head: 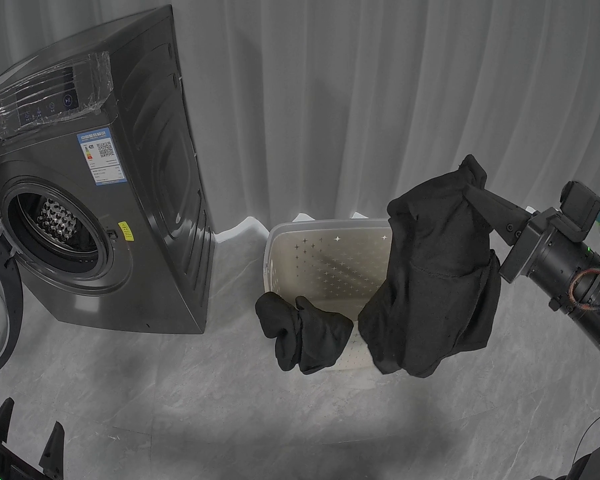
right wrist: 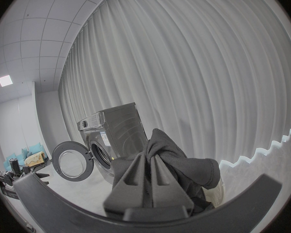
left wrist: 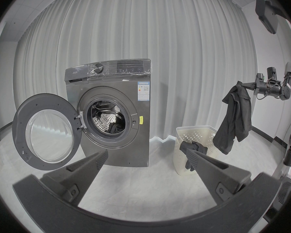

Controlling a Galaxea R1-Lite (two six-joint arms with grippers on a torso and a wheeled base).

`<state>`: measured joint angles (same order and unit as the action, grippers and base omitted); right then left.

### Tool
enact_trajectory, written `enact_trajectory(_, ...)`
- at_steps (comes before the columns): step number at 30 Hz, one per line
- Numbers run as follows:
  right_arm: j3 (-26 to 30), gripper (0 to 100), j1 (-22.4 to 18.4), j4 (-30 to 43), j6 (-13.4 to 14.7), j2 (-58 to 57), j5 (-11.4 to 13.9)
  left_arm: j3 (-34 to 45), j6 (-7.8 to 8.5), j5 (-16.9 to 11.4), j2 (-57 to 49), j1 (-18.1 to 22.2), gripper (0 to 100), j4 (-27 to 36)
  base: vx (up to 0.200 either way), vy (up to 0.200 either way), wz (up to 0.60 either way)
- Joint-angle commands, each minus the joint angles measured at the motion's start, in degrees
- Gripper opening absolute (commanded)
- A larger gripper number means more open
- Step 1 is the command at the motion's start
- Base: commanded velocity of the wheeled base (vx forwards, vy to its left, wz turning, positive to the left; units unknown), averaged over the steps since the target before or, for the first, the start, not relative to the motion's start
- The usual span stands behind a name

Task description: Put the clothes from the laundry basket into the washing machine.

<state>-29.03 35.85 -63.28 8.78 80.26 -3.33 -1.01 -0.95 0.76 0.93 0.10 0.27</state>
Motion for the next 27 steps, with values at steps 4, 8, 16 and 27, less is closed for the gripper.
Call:
enact_trajectory(4, -0.2, 0, 0.0, 0.0, 0.0, 0.0, 0.1, 0.9, -0.02, 0.0, -0.9, 0.0, 100, 0.0, 0.0, 0.2, 0.0)
enact_trajectory(8, -0.2, 0, 0.0, 0.0, 0.0, 0.0, 0.1, 0.9, -0.02, 0.0, -0.9, 0.0, 100, 0.0, 0.0, 0.2, 0.0)
enact_trajectory(16, -0.4, 0, 0.4, -0.1, 0.1, 0.0, 0.1, 0.9, -0.02, 0.0, -0.9, 0.0, 100, 0.0, 0.0, 0.2, 0.0)
enact_trajectory(27, -0.5, 0, 1.1, -0.1, 0.2, 0.0, 0.3, 0.9, -0.02, 0.0, -0.9, 0.0, 100, 0.0, 0.0, 0.2, 0.0)
